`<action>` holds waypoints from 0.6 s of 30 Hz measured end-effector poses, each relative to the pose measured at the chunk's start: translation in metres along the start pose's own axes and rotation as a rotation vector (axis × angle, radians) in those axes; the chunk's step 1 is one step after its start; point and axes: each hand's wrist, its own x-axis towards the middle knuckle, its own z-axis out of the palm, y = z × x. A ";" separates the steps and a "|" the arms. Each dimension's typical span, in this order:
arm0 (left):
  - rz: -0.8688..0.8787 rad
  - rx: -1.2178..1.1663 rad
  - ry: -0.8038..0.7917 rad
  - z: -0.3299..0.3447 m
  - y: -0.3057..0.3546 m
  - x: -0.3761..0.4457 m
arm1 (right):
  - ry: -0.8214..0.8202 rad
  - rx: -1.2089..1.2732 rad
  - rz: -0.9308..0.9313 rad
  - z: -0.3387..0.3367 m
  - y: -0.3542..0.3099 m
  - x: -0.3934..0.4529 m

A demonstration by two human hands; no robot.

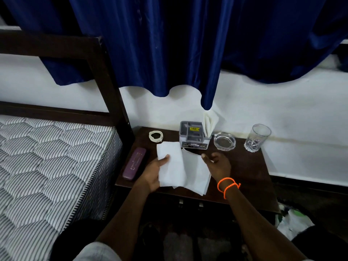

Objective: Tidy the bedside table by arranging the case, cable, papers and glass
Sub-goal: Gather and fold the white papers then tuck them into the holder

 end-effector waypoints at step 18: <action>0.274 1.010 0.383 0.060 -0.016 0.030 | -0.343 0.482 0.198 -0.055 0.022 0.023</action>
